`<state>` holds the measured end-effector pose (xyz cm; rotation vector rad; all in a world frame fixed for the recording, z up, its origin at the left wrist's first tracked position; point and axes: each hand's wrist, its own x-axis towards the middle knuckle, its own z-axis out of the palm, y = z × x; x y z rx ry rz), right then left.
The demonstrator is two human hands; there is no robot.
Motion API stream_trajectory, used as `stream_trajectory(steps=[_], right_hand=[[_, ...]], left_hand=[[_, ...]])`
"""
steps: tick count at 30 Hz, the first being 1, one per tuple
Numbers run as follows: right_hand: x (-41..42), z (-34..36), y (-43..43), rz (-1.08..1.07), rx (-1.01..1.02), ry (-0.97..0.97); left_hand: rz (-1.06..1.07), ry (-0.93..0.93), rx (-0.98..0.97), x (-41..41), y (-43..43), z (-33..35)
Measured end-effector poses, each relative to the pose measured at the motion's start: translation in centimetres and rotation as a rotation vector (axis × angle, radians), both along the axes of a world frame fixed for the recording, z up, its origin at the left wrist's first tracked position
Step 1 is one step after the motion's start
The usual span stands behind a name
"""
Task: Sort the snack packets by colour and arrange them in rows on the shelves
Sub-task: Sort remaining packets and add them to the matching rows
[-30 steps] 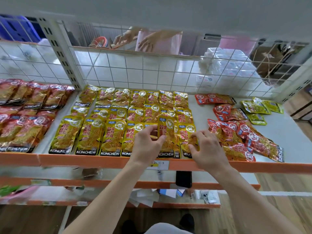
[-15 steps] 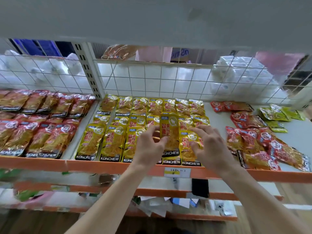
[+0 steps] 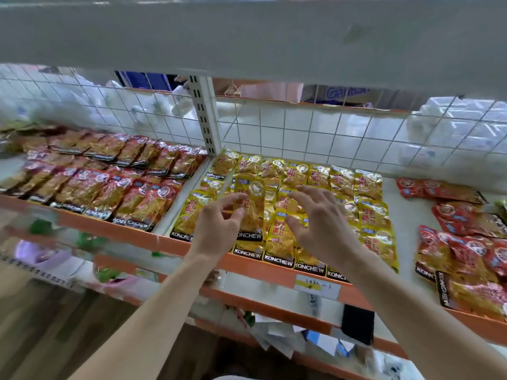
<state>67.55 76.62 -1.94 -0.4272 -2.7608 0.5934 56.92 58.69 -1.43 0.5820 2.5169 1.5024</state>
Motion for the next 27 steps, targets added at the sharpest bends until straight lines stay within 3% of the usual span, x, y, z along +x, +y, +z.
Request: stream_trajectory(steps=[8,17,27], right_hand=[[-4.3,0.4,-1.0,-0.048,-0.010,-0.057],[-9.7,0.3,-2.8,-0.227,-0.013,-0.139],[-15.3,-0.3,-4.9,-0.213,0.025,-0.220]], left_hand=[[0.001,0.042,-0.037,-6.6,-0.3,-0.4],[-0.177,-0.017,-0.135,-15.5,-0.6,0.0],[-0.326,0.003,-0.246,-21.3,0.8,-1.1]])
